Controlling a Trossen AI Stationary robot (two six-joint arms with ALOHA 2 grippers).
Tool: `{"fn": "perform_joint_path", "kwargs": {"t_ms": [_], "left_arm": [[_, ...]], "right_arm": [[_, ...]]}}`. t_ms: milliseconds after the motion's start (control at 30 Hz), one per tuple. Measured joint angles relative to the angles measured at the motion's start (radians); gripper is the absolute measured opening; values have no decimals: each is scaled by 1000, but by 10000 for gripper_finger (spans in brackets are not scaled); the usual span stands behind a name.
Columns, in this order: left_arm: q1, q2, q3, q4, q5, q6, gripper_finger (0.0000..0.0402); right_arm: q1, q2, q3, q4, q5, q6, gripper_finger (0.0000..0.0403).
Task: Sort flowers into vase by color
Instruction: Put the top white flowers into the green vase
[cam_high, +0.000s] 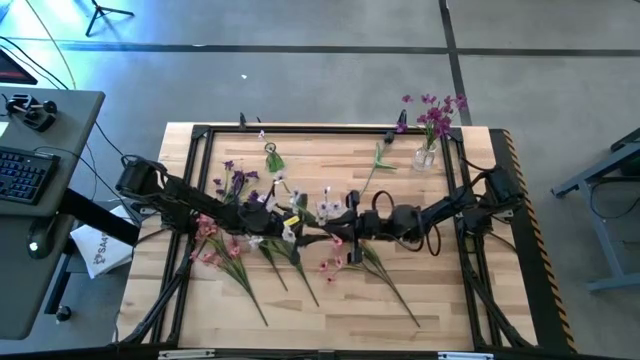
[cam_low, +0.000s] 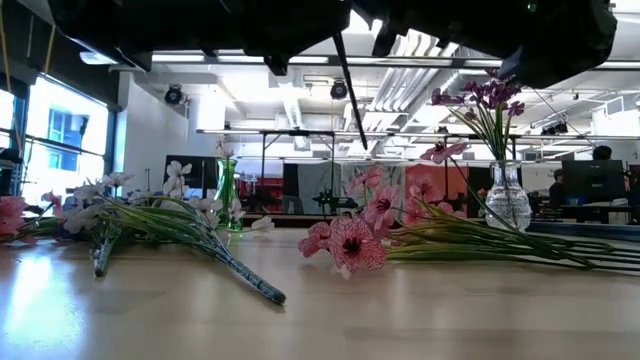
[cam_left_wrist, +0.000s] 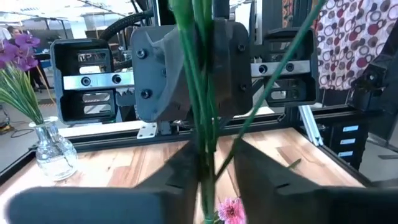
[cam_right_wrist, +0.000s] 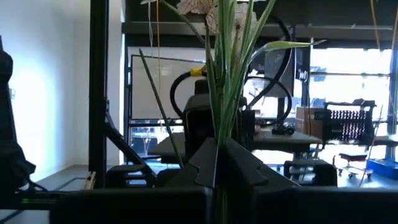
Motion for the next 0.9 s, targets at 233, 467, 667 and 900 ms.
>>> {"fn": "perform_joint_path", "kwargs": {"t_ms": [233, 467, 667, 900], "left_arm": [[-37, -22, 0, -64, -56, 44, 8], [-103, -244, 0, -509, -433, 39, 2], [-103, -483, 0, -830, -691, 9, 1], [58, -710, -7, -1028, -750, 10, 1]], "right_arm": [[6, -11, 0, -52, -10, 65, 58], [51, -155, -1, -305, 67, 37, 141], [124, -197, -1, -439, 255, 5, 162], [163, -136, -1, -458, 304, 34, 154]]}}
